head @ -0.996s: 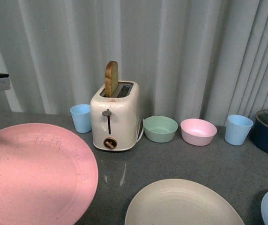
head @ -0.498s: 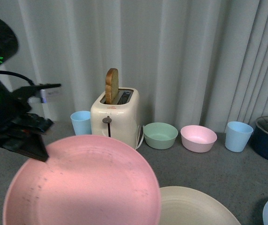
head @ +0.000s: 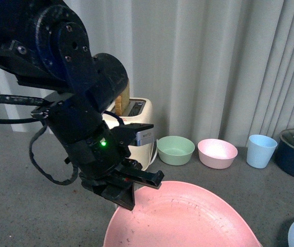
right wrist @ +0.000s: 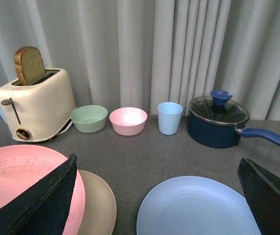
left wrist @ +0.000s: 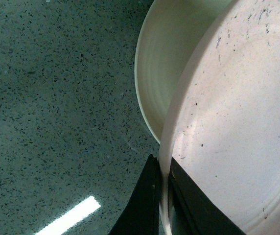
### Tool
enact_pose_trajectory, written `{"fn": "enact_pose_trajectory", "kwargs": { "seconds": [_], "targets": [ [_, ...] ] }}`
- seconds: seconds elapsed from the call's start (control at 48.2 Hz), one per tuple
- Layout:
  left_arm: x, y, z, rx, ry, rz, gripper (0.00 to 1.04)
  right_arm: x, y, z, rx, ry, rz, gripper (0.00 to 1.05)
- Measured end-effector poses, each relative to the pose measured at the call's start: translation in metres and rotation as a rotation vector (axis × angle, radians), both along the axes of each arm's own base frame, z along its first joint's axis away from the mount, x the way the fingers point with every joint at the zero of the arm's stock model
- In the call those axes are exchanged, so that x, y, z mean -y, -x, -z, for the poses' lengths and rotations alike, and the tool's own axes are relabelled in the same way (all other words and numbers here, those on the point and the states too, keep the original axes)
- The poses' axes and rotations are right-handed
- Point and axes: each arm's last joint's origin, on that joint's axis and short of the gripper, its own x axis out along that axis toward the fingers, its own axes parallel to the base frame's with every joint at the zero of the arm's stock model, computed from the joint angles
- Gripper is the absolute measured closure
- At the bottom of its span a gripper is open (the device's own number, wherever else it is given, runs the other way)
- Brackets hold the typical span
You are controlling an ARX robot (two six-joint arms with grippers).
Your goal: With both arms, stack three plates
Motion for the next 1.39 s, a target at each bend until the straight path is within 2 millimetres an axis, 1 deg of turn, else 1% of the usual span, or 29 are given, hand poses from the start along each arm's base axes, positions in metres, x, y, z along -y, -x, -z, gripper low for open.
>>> {"fn": "enact_pose_trajectory", "kwargs": {
  "seconds": [0.124, 0.29, 0.498, 0.83, 0.892, 0.954, 0.996, 1.141, 1.182, 1.265, 1.286, 1.307, 1.348, 1.39],
  "targets": [
    [0.014, -0.009, 0.006, 0.007, -0.002, -0.019, 1.01, 0.000, 0.000, 0.000, 0.000, 0.000, 0.000, 0.07],
    [0.026, -0.021, 0.017, 0.003, -0.013, -0.041, 1.01, 0.000, 0.000, 0.000, 0.000, 0.000, 0.000, 0.07],
    [0.031, -0.028, 0.026, -0.002, -0.025, -0.062, 1.01, 0.000, 0.000, 0.000, 0.000, 0.000, 0.000, 0.07],
    [0.032, -0.031, 0.035, -0.004, -0.037, -0.085, 1.01, 0.000, 0.000, 0.000, 0.000, 0.000, 0.000, 0.07],
    [0.033, -0.030, 0.035, -0.008, -0.032, -0.088, 0.94, 0.000, 0.000, 0.000, 0.000, 0.000, 0.000, 0.07],
    [0.033, -0.030, 0.035, -0.008, -0.034, -0.090, 0.83, 0.000, 0.000, 0.000, 0.000, 0.000, 0.000, 0.07],
    [0.033, -0.030, 0.035, -0.010, -0.033, -0.090, 0.72, 0.000, 0.000, 0.000, 0.000, 0.000, 0.000, 0.07],
    [0.030, -0.031, 0.033, -0.007, -0.037, -0.098, 0.42, 0.000, 0.000, 0.000, 0.000, 0.000, 0.000, 0.07],
    [0.028, -0.033, 0.029, 0.020, -0.034, -0.101, 0.33, 0.000, 0.000, 0.000, 0.000, 0.000, 0.000, 0.07],
    [0.023, -0.034, 0.016, 0.099, -0.015, -0.101, 0.19, 0.000, 0.000, 0.000, 0.000, 0.000, 0.000, 0.07],
    [0.022, -0.034, 0.015, 0.105, -0.013, -0.102, 0.18, 0.000, 0.000, 0.000, 0.000, 0.000, 0.000, 0.07],
    [0.020, -0.033, 0.009, 0.139, -0.018, -0.105, 0.13, 0.000, 0.000, 0.000, 0.000, 0.000, 0.000, 0.07],
    [0.017, -0.032, 0.002, 0.184, -0.023, -0.105, 0.08, 0.000, 0.000, 0.000, 0.000, 0.000, 0.000, 0.07],
    [0.015, -0.030, -0.005, 0.223, -0.027, -0.106, 0.05, 0.000, 0.000, 0.000, 0.000, 0.000, 0.000, 0.07]
  ]
}}
